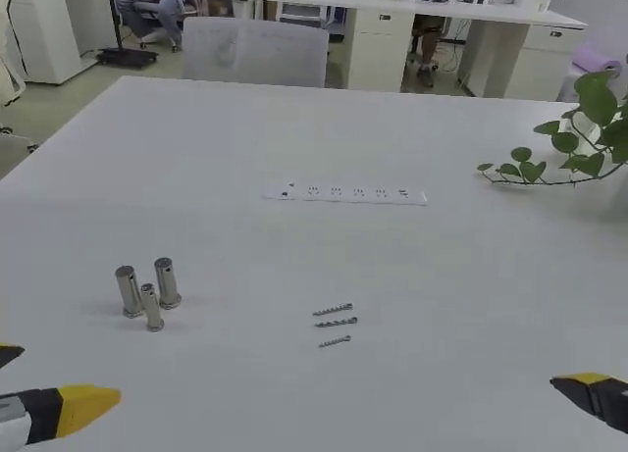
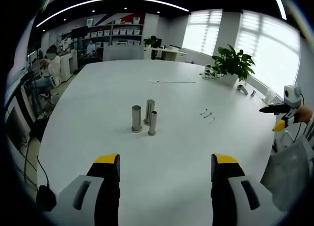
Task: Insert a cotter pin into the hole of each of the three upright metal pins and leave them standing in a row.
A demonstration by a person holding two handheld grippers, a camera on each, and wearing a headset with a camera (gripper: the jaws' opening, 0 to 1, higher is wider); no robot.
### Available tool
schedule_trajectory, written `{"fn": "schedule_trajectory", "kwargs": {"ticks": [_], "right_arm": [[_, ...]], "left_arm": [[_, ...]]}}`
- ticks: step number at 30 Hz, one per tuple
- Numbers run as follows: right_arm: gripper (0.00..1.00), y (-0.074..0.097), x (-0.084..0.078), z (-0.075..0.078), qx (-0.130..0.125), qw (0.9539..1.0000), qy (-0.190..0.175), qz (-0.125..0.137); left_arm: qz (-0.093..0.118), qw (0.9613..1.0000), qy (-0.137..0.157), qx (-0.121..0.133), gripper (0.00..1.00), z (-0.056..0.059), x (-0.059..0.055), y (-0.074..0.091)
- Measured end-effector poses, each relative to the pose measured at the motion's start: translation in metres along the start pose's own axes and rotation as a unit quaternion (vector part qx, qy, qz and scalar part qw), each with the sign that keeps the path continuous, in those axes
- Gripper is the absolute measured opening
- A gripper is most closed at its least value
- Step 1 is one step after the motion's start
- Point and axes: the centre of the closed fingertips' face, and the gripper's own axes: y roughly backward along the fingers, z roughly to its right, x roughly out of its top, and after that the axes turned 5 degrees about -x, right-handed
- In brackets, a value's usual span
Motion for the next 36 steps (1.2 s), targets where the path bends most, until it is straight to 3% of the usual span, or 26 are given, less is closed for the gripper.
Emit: {"fn": "schedule_trajectory", "kwargs": {"ticks": [7,9,15,23,26,31,36], "right_arm": [[0.97,0.002,0.003,0.0,0.002,1.0,-0.004,0.004],[0.97,0.003,0.005,0.0,0.002,0.9999,-0.007,0.007],[0.97,0.004,0.005,0.003,-0.003,1.0,-0.006,0.005],[0.97,0.004,0.004,0.003,-0.003,1.0,-0.007,0.003],[0.97,0.003,0.003,0.002,-0.002,1.0,-0.007,0.0],[0.97,0.003,0.003,0.002,-0.001,1.0,-0.004,-0.004],[0.96,0.003,0.004,0.001,0.001,1.0,-0.007,-0.001]], "left_arm": [[0.007,0.9999,-0.008,-0.008,0.73,-0.006,0.013,-0.018],[0.016,0.9993,-0.033,-0.007,0.71,-0.008,0.019,-0.023],[0.03,0.9985,-0.04,-0.023,0.65,-0.006,0.03,-0.036],[0.028,0.998,-0.047,-0.031,0.61,-0.007,0.031,-0.053],[0.037,0.9981,-0.031,-0.039,0.57,-0.007,0.031,-0.062],[0.041,0.9983,-0.026,-0.031,0.49,-0.009,0.029,-0.071],[0.036,0.9988,-0.018,-0.026,0.43,-0.011,0.023,-0.081]]}}
